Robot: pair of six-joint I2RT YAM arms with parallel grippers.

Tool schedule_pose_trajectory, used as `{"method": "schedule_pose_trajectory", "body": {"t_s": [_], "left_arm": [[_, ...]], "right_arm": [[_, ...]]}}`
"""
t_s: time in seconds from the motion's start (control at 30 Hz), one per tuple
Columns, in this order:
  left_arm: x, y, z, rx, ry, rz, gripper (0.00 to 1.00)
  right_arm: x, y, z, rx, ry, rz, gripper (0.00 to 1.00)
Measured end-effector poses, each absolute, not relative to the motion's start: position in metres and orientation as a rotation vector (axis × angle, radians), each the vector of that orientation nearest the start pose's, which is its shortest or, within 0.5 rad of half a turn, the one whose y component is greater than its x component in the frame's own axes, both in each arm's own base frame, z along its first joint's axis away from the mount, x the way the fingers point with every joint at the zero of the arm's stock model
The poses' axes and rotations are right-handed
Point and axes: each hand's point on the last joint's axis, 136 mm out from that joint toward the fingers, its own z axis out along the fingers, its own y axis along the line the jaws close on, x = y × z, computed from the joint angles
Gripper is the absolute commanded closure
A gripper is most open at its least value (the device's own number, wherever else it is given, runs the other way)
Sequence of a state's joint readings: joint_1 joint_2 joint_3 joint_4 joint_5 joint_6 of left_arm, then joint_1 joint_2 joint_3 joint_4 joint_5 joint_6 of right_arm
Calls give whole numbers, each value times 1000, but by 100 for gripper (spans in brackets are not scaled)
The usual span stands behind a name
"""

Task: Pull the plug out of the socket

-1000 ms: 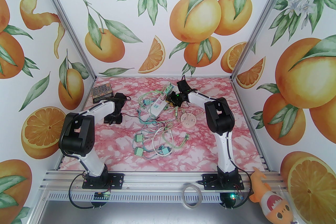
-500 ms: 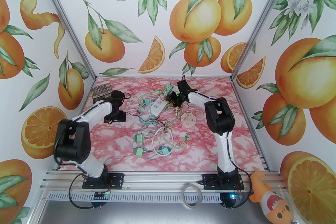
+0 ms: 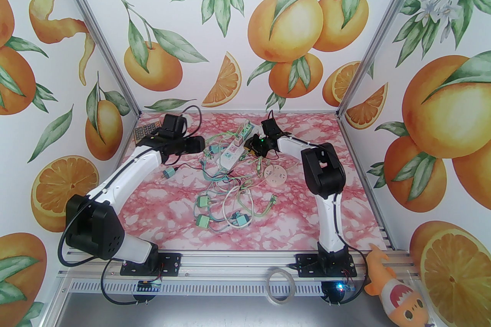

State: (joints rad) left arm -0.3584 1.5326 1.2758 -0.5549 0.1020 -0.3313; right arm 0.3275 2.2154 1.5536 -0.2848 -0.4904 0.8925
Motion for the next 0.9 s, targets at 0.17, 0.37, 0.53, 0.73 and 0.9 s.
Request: {"method": "schedule_pose_trajectory", "body": {"t_s": [0.17, 0.37, 0.53, 0.73, 0.9], "left_arm": [[410, -221, 187, 215, 2381, -531, 45], [426, -247, 165, 286, 2398, -546, 45], [458, -289, 137, 390, 2378, -554, 48], [465, -304, 97, 454, 2438, -523, 47], [473, -300, 91, 459, 2450, -457, 47]], "right_arm": [[492, 238, 39, 577, 2648, 1051, 67], [499, 228, 45, 597, 2625, 1050, 67], [509, 219, 53, 610, 2595, 1052, 66], [513, 203, 60, 647, 2575, 1042, 66], [514, 198, 67, 655, 2567, 1040, 66]]}}
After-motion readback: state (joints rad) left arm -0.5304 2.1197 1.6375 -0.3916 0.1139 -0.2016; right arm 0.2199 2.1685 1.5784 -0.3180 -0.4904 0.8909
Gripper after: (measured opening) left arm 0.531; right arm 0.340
